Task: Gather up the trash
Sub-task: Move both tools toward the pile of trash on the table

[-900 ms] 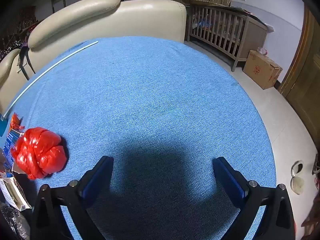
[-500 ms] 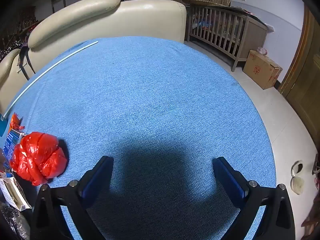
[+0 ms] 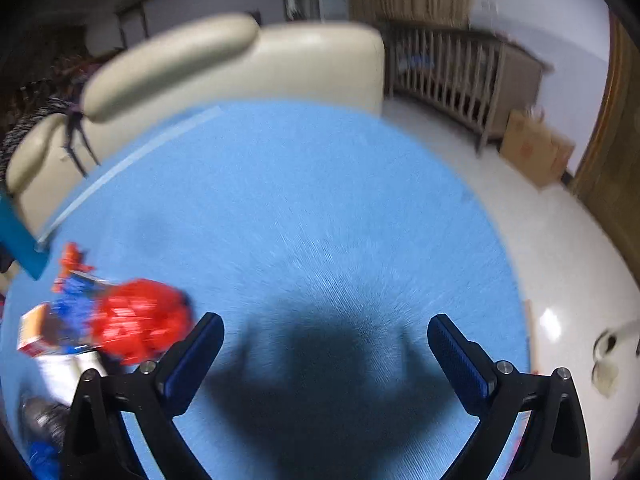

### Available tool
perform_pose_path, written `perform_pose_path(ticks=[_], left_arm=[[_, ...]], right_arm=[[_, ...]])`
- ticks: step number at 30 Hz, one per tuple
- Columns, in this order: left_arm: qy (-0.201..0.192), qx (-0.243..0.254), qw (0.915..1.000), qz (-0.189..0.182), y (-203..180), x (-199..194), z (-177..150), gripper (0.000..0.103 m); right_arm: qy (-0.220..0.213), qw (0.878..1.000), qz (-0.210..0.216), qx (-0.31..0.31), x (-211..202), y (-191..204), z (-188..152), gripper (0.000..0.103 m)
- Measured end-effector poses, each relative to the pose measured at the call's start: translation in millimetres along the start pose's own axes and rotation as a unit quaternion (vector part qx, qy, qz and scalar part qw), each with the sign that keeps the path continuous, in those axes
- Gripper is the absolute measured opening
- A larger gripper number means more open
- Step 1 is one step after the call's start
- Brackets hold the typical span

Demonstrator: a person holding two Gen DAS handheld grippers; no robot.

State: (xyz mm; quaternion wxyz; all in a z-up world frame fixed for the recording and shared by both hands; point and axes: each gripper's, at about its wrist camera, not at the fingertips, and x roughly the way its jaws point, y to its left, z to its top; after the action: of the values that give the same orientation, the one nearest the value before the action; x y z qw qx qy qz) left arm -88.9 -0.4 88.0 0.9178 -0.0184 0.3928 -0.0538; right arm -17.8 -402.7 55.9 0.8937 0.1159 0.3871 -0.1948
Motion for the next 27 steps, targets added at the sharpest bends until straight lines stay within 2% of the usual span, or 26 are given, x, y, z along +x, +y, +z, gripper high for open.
perform_pose_path(ticks=[2,5,8,13,17,27], left_arm=[[-0.003,-0.001,1.0,-0.005,-2.4,-4.9,-3.9,0.103],[-0.006,0.002,0.9999,-0.013,-8.1,-12.1,-9.7,0.103],[-0.01,0.002,0.9997,-0.023,-11.8,-18.6,-13.4,0.103],[-0.013,0.007,0.9995,-0.029,-16.1,-26.4,-16.4,0.103],[-0.018,0.008,0.9993,-0.031,-19.8,-30.9,-20.3,0.103],[-0.023,0.008,0.9991,-0.035,-21.1,-39.1,-25.7,0.103]], right_arm=[[-0.028,0.999,0.028,0.002,-33.4,3.3,-2.7,0.103],[-0.045,0.997,0.068,-0.005,-78.3,11.4,-16.8,0.103],[-0.032,0.994,0.102,-0.02,-100.9,27.0,-36.0,0.103],[-0.055,0.991,0.12,-0.032,-140.7,41.3,-70.3,0.103],[-0.059,0.989,0.127,-0.055,-154.7,49.7,-87.3,0.103],[-0.075,0.982,0.148,-0.088,-172.7,64.9,-100.0,0.103]])
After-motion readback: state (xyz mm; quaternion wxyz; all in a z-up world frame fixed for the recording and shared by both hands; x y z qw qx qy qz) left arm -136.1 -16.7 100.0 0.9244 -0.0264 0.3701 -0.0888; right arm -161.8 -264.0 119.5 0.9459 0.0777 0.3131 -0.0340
